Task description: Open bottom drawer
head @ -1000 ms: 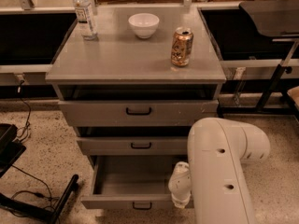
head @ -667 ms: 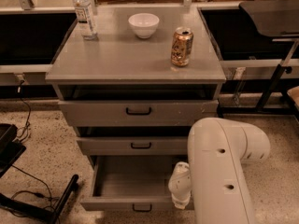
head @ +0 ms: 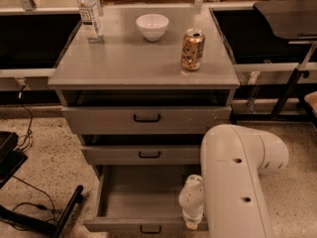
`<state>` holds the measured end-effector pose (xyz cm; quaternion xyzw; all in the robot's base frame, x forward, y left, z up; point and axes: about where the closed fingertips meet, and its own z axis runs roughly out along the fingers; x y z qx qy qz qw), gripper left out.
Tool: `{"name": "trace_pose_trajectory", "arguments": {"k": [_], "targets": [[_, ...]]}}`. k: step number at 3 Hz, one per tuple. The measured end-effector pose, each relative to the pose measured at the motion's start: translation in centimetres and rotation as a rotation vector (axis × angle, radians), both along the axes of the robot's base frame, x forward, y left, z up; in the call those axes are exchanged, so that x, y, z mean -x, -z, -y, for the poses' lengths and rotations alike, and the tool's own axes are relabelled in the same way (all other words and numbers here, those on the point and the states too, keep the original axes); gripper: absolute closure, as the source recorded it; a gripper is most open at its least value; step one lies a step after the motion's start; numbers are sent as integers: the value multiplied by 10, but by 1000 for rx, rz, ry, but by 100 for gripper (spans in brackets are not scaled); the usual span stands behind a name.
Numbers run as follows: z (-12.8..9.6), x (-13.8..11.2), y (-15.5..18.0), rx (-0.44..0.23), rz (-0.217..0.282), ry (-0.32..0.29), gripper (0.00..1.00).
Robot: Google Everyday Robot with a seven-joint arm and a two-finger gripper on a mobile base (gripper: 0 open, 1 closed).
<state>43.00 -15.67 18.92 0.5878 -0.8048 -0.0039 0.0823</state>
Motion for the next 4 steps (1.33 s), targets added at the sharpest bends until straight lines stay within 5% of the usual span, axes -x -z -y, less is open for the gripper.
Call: {"name": "trace_pose_trajectory", "arguments": {"k": [2, 4], "targets": [[11, 17, -6, 5, -44, 8, 100], [17, 27, -4, 14, -72, 13, 58]]}}
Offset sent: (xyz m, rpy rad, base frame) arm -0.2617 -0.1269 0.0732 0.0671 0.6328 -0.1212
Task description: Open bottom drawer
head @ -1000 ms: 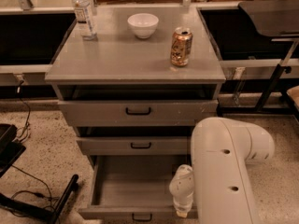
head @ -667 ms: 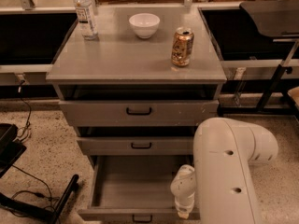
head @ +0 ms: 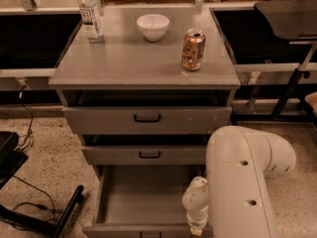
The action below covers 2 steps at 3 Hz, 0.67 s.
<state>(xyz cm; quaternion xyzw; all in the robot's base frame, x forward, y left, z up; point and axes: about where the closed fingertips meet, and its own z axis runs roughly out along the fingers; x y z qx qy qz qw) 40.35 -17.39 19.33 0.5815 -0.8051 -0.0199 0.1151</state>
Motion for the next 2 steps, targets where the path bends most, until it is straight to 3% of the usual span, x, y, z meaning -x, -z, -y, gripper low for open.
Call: {"name": "trace_pose_trajectory", "arguments": {"k": [2], "targets": [[0, 0, 0, 0, 0, 0, 11]]}}
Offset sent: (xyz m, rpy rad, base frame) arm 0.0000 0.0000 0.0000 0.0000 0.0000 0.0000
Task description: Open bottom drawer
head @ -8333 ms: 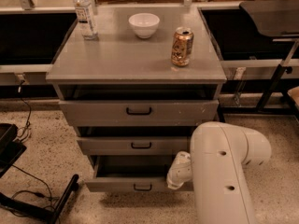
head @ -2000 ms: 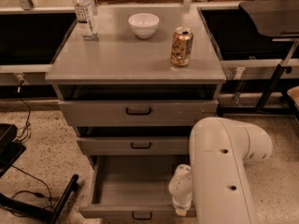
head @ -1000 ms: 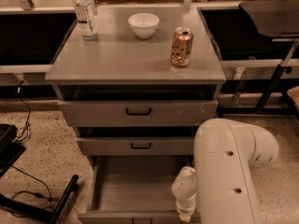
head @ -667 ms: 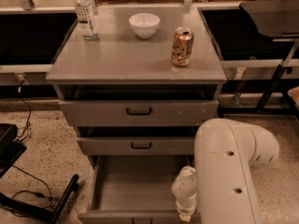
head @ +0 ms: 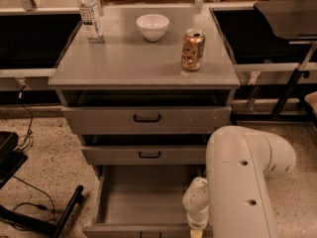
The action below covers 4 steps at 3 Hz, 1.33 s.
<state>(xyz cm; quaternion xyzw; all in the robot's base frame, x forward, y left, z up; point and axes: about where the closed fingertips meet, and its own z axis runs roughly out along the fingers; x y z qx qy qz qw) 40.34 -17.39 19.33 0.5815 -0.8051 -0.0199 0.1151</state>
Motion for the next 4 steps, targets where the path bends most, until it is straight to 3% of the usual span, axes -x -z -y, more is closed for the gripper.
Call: {"name": "trace_pose_trajectory", "arguments": {"k": [1, 2, 3, 4], "targets": [[0, 0, 0, 0, 0, 0, 0], [-5, 2, -33, 15, 28, -77, 0], [-13, 15, -94, 11, 105, -158, 0], [-19, 56, -154, -36, 168, -169, 0]]}}
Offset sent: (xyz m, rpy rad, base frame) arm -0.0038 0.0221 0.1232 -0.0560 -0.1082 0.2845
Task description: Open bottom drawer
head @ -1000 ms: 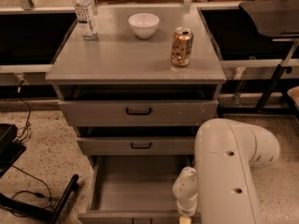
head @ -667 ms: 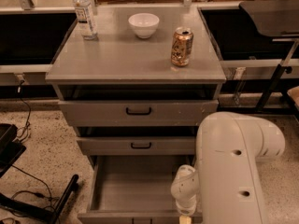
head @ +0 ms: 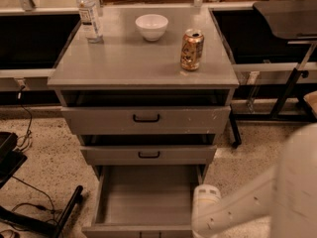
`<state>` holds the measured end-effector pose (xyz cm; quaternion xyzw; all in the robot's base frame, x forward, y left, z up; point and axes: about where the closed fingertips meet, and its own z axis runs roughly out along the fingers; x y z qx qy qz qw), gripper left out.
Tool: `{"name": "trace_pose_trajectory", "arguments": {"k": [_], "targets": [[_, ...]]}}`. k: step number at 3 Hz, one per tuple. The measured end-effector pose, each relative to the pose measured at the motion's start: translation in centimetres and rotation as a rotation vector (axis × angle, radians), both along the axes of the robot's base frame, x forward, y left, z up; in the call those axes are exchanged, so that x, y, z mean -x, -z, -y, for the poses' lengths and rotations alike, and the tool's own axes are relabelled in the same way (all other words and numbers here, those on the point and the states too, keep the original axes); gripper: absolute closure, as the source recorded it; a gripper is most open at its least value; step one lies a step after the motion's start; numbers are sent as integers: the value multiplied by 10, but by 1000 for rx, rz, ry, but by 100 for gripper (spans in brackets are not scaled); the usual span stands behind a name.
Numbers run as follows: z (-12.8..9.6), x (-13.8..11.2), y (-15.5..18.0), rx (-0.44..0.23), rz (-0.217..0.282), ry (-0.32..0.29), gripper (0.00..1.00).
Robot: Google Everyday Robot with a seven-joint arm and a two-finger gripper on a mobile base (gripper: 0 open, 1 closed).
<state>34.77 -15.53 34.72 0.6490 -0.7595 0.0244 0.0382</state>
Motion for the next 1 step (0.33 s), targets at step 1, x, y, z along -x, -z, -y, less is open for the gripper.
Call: {"name": "trace_pose_trajectory", "arguments": {"k": [1], "targets": [[25, 60, -50, -47, 33, 96, 0]]}}
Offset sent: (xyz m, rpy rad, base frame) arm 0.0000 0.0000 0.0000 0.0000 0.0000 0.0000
